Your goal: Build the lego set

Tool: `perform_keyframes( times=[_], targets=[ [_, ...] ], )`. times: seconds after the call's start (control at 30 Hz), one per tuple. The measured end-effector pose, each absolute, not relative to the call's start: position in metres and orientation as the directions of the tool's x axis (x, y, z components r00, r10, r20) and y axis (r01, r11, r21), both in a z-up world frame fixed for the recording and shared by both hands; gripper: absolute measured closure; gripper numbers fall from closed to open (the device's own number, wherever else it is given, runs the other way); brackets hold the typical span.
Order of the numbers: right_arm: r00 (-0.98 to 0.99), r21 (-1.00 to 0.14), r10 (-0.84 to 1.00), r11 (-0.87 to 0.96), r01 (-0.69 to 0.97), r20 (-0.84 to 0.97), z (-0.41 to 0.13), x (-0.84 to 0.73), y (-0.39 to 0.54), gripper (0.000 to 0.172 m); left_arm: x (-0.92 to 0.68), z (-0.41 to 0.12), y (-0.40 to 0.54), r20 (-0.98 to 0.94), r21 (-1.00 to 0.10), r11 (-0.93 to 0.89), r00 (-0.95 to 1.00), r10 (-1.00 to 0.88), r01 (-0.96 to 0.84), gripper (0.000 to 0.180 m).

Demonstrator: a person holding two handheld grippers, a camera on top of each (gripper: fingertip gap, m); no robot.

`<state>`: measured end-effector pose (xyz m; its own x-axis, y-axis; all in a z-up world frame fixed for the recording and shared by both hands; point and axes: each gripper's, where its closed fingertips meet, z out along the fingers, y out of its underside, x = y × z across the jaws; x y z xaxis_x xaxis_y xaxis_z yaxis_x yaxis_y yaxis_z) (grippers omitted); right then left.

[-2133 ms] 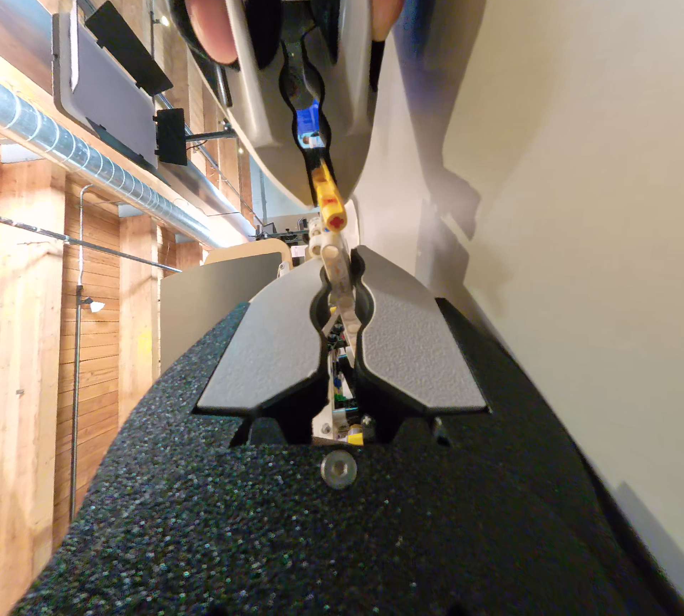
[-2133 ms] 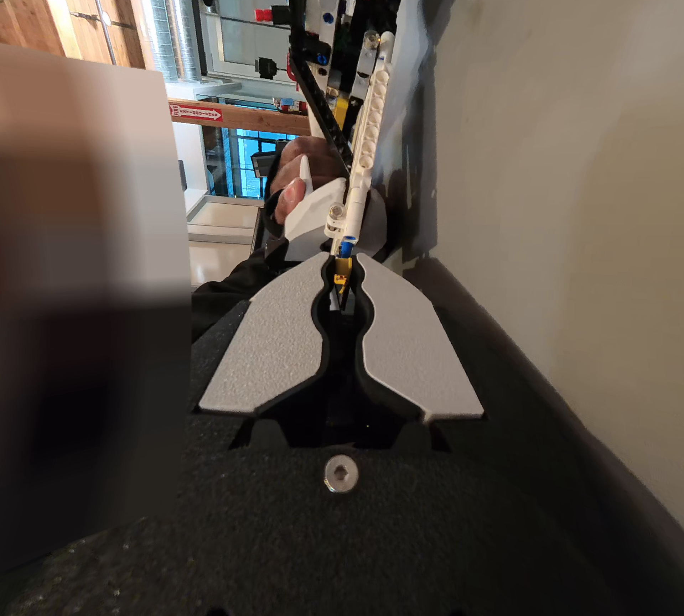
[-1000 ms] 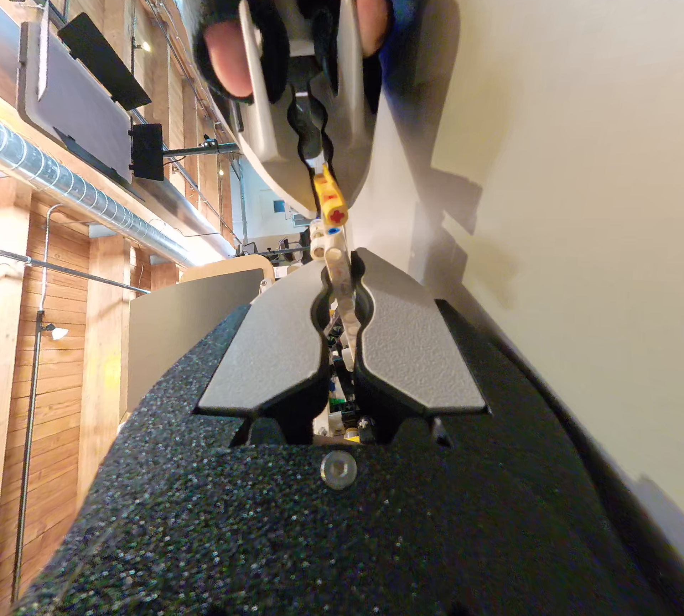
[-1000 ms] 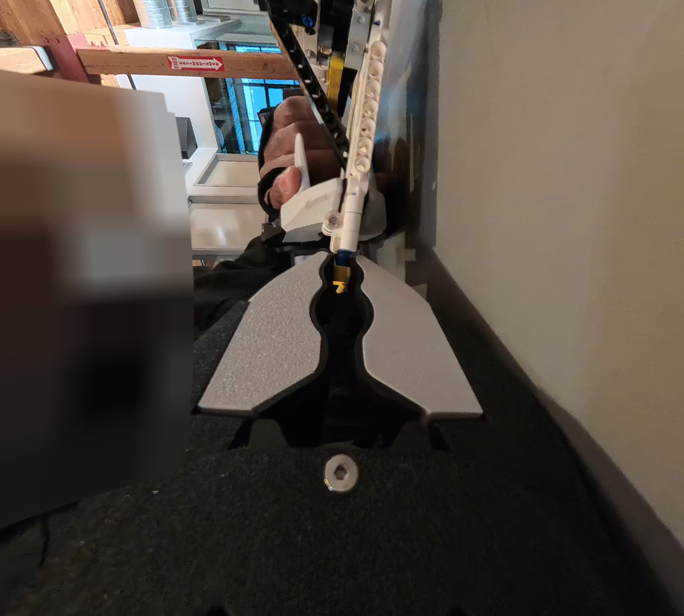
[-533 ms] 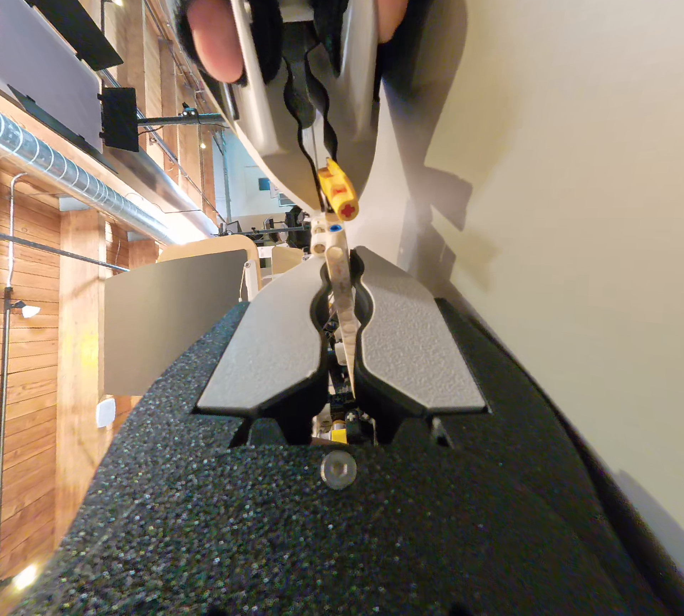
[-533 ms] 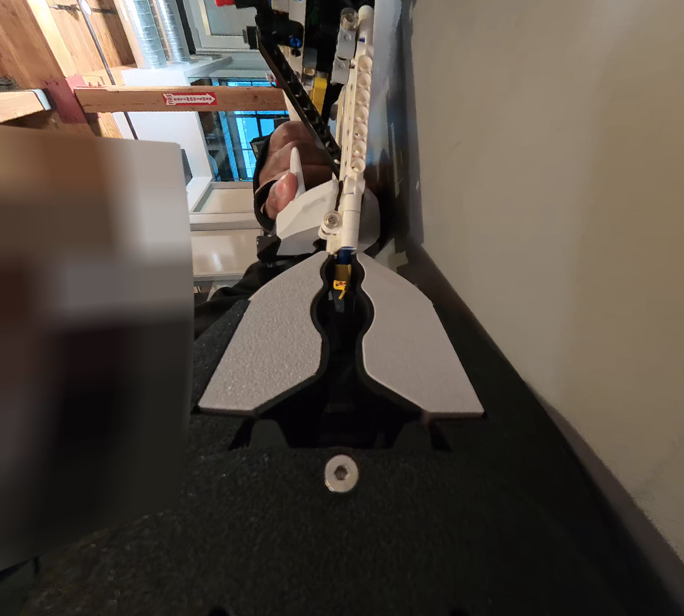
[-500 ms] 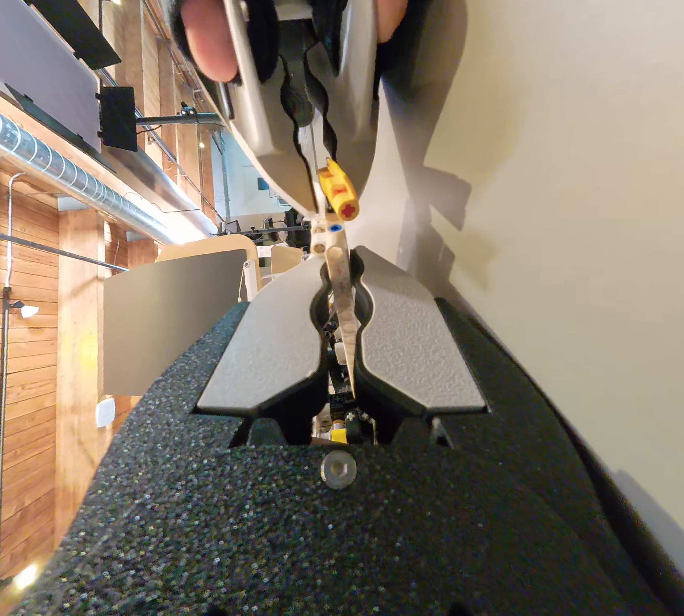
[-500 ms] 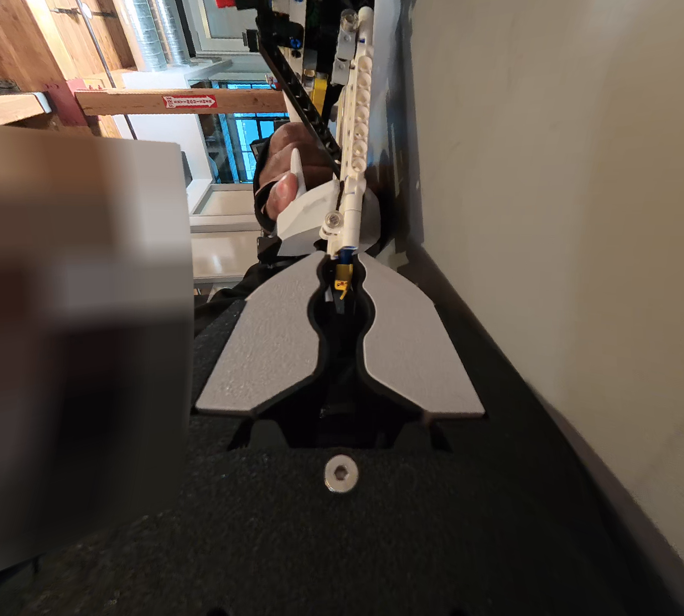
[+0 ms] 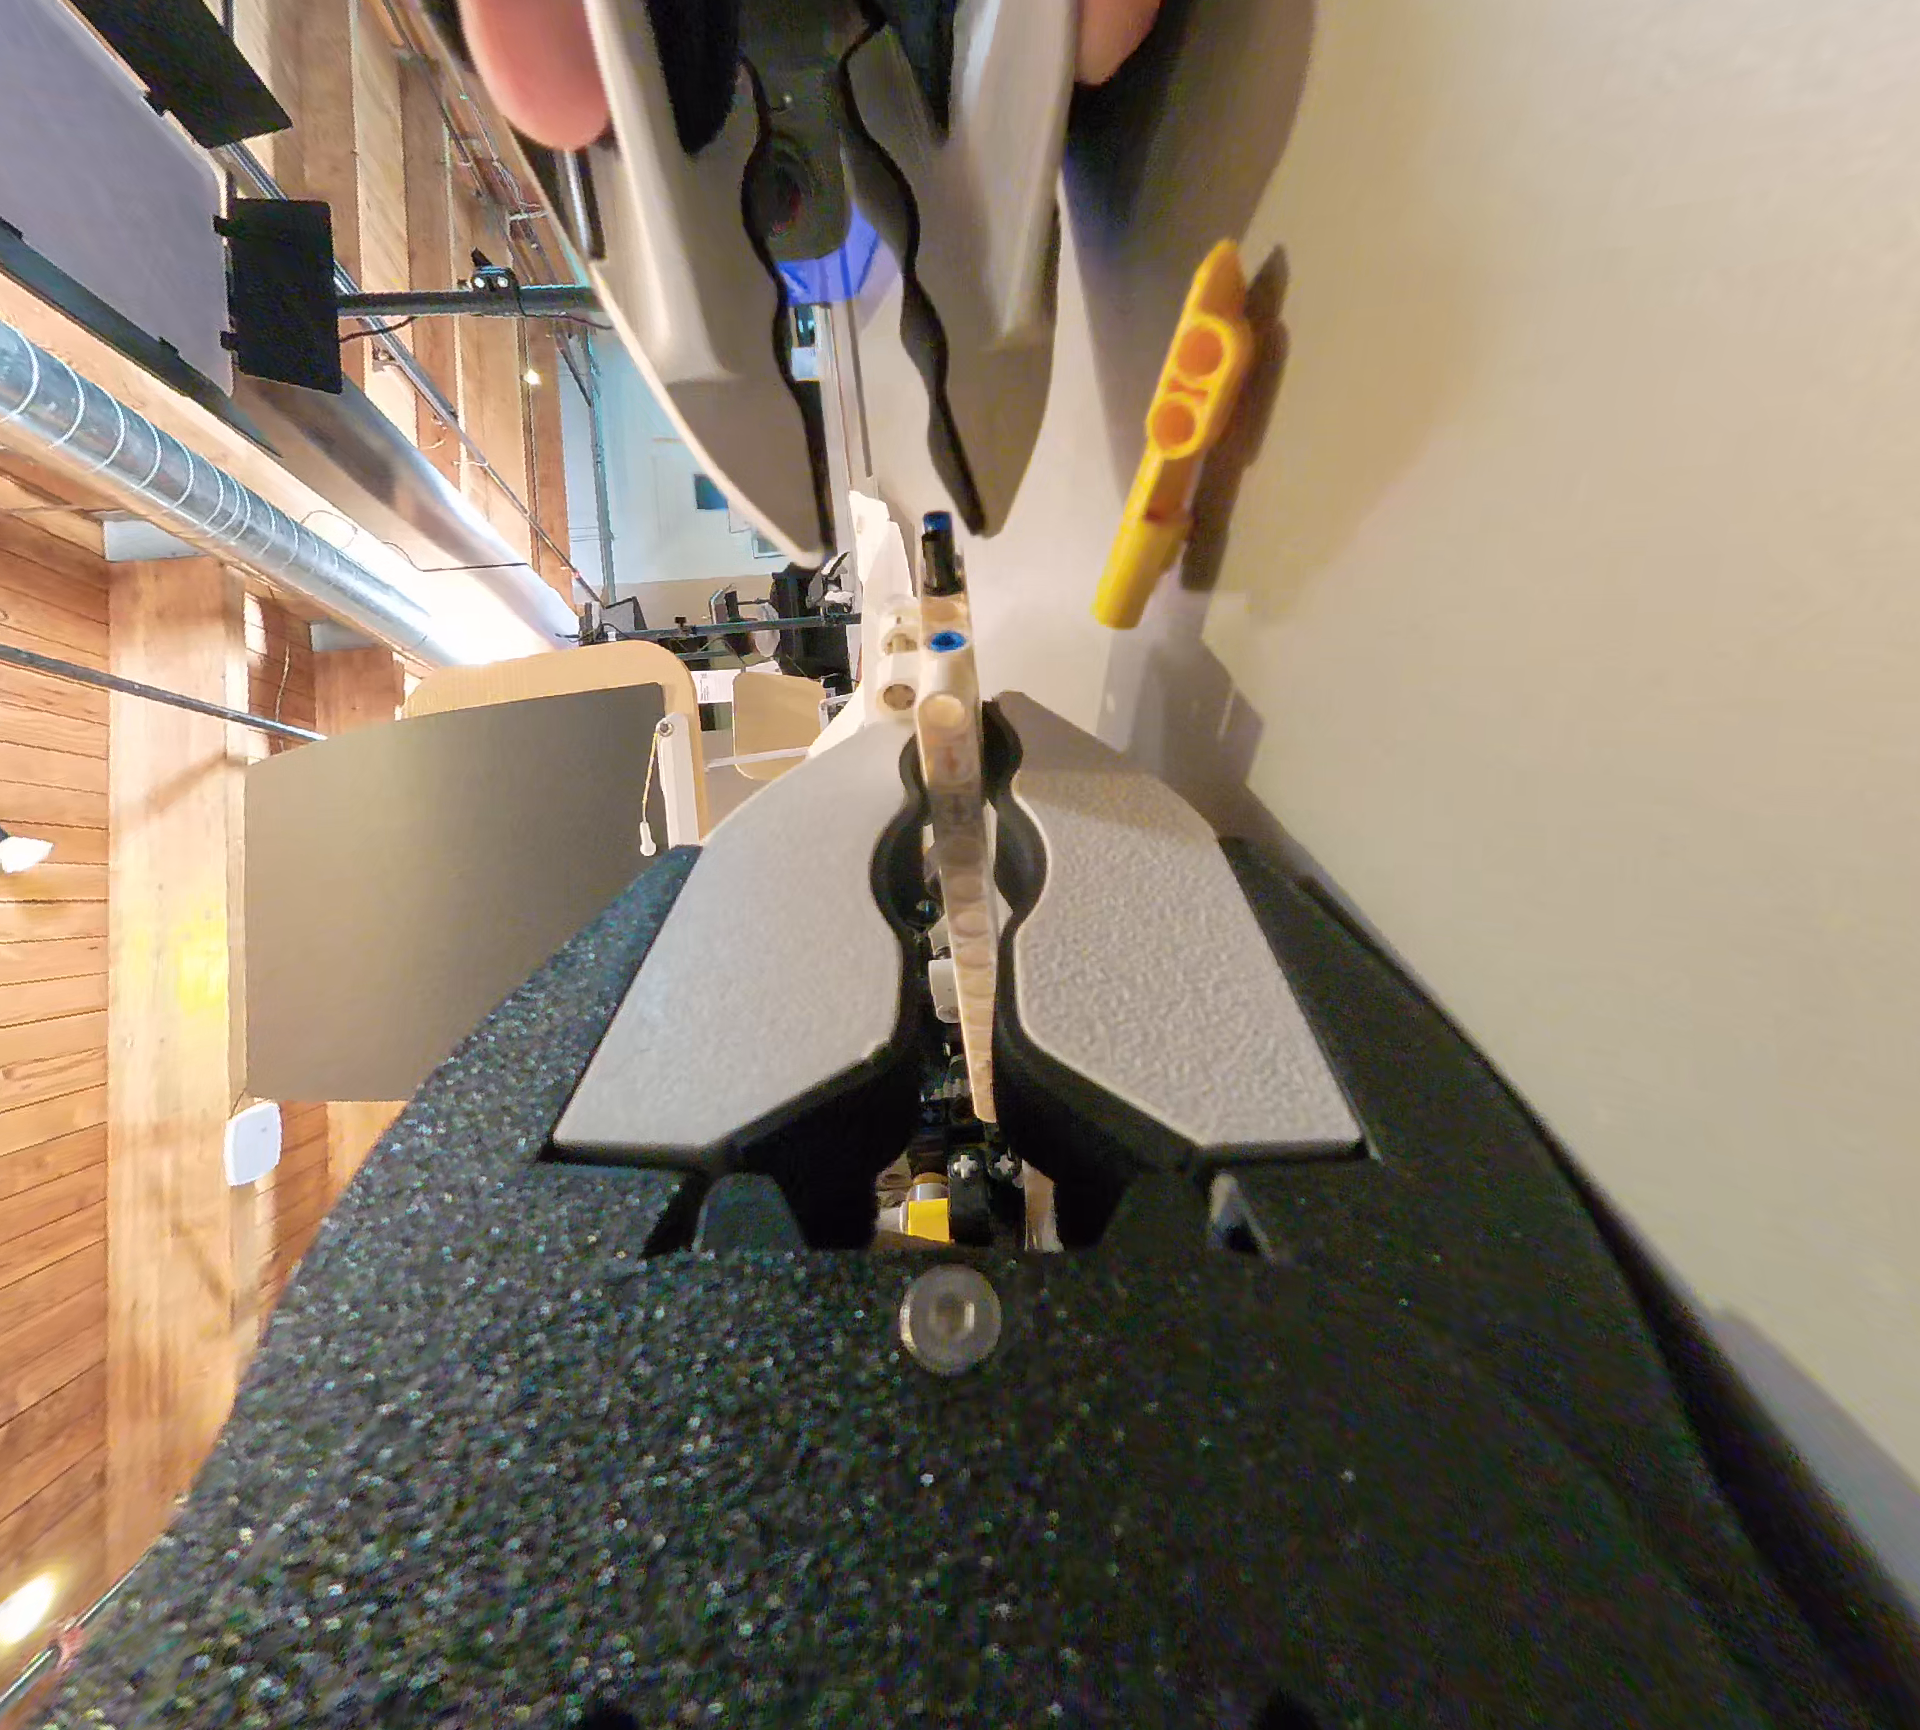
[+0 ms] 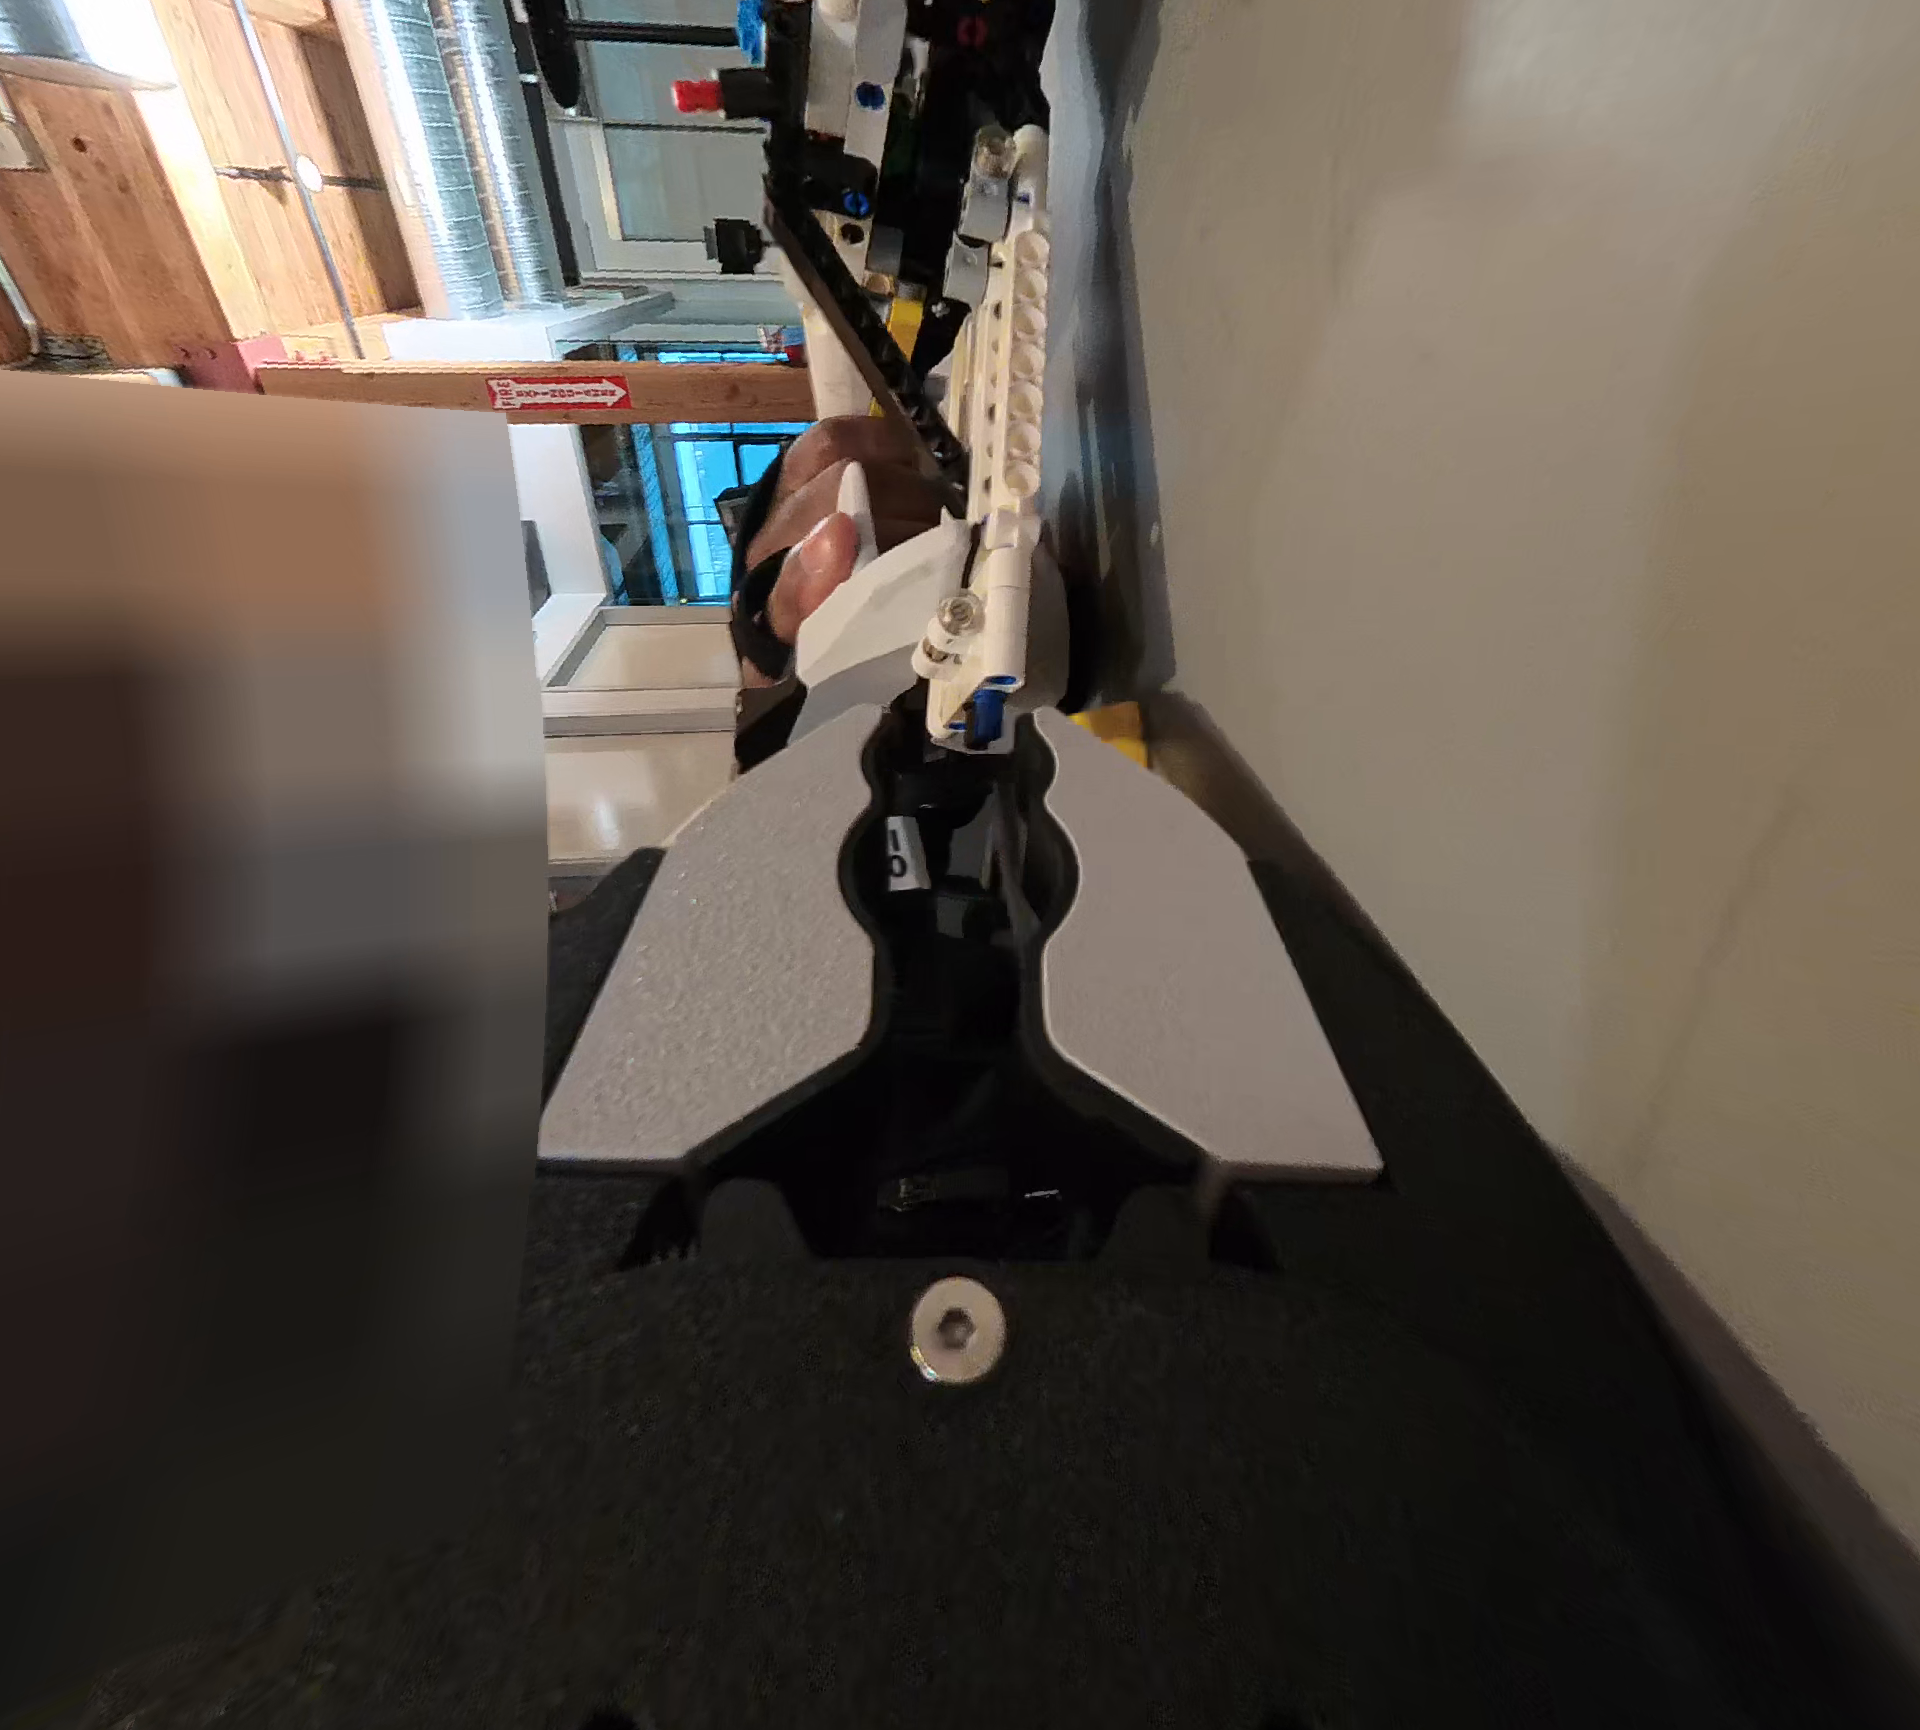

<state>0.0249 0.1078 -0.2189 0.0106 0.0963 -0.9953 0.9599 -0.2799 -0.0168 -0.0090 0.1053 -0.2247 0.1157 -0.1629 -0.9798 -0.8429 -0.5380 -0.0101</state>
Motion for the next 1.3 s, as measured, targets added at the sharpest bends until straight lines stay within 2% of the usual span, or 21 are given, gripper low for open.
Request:
perform_keyframes(
  times=[0.03, 0.13, 0.23, 0.4, 0.5, 0.57, 0.77, 0.87, 1.1, 1.3],
  targets=[
    [0.002, -0.033, 0.120, -0.290, 0.957, -0.993, -0.221, 0.023, 0.111, 0.149, -0.009, -0.225, 0.105, -0.980, -0.010, -0.538, 0.115, -0.162, -0.843, 0.173],
    [-0.047, -0.113, 0.210, -0.313, 0.943, -0.977, -0.225, 0.021, 0.125, 0.148, -0.010, -0.225, 0.104, -0.980, -0.018, -0.543, 0.123, -0.159, -0.840, 0.172],
    [-0.169, -0.272, 0.360, -0.259, 0.927, -0.918, -0.228, 0.031, 0.134, 0.150, -0.012, -0.225, 0.103, -0.978, -0.023, -0.547, 0.131, -0.160, -0.837, 0.172],
    [-0.426, -0.550, 0.579, -0.048, 0.834, -0.695, -0.230, 0.048, 0.127, 0.150, -0.012, -0.226, 0.104, -0.977, -0.026, -0.546, 0.138, -0.165, -0.838, 0.173],
    [-0.562, -0.662, 0.650, 0.120, 0.740, -0.511, -0.231, 0.053, 0.119, 0.150, -0.012, -0.226, 0.104, -0.976, -0.032, -0.547, 0.144, -0.163, -0.837, 0.172],
    [-0.596, -0.671, 0.672, 0.195, 0.715, -0.440, -0.233, 0.054, 0.114, 0.150, -0.013, -0.226, 0.103, -0.976, -0.032, -0.549, 0.145, -0.164, -0.835, 0.172],
    [-0.541, -0.606, 0.757, 0.246, 0.756, -0.368, -0.246, 0.044, 0.118, 0.146, -0.016, -0.226, 0.097, -0.977, -0.019, -0.562, 0.134, -0.165, -0.827, 0.173],
    [-0.559, -0.594, 0.789, 0.327, 0.735, -0.257, -0.252, 0.043, 0.119, 0.145, -0.017, -0.225, 0.093, -0.977, -0.022, -0.567, 0.137, -0.161, -0.823, 0.173],
    [-0.594, -0.568, 0.788, 0.419, 0.709, -0.160, -0.256, 0.046, 0.113, 0.145, -0.016, -0.220, 0.090, -0.979, -0.042, -0.570, 0.149, -0.142, -0.820, 0.172],
    [-0.667, -0.584, 0.737, 0.496, 0.643, -0.108, -0.256, 0.051, 0.106, 0.153, -0.014, -0.220, 0.087, -0.977, -0.050, -0.569, 0.158, -0.142, -0.821, 0.173]
  ],
)
